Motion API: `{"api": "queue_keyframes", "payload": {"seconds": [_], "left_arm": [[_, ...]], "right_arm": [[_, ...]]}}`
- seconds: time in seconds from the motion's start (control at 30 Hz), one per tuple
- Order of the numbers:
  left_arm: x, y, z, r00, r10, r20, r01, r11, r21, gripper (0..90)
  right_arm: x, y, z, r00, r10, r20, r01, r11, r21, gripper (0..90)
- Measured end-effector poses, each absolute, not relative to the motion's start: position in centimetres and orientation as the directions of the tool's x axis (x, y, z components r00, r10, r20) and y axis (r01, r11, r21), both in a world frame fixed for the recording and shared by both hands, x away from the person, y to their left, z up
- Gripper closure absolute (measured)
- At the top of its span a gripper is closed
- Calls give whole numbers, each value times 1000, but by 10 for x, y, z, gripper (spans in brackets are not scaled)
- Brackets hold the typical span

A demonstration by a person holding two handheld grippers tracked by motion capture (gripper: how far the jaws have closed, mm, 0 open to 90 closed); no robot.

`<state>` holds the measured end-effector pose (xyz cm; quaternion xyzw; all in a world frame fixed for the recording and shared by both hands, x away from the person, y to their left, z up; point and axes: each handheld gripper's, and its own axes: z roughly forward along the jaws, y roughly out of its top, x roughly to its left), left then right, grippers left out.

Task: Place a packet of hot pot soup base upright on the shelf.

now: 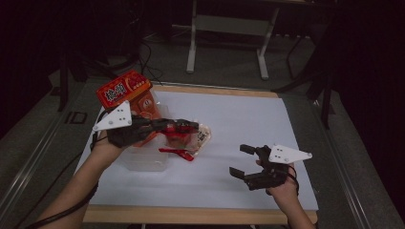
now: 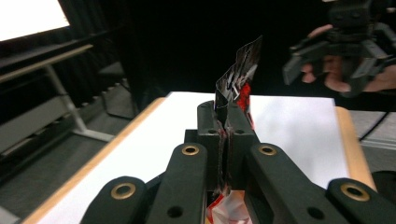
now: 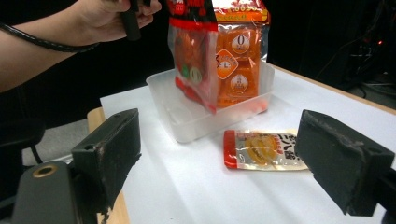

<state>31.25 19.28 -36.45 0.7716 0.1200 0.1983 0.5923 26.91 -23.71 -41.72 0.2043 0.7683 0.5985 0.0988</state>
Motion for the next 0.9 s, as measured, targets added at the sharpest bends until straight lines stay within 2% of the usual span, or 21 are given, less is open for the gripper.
{"api": "queue_keyframes", "payload": {"seconds": [0.2, 0.57, 0.9], "left_arm": [[318, 216, -365, 872, 454, 184, -58, -278, 959, 881], [326, 251, -384, 836, 525, 158, -18, -263, 965, 881], [328, 265, -403, 853, 507, 123, 7, -247, 969, 880]], "right_arm": [[270, -238, -420, -896, 432, 107, 210, 198, 957, 144], [274, -238, -421, -894, 429, 127, 222, 179, 958, 147], [276, -240, -424, -890, 435, 139, 236, 177, 956, 150]]}}
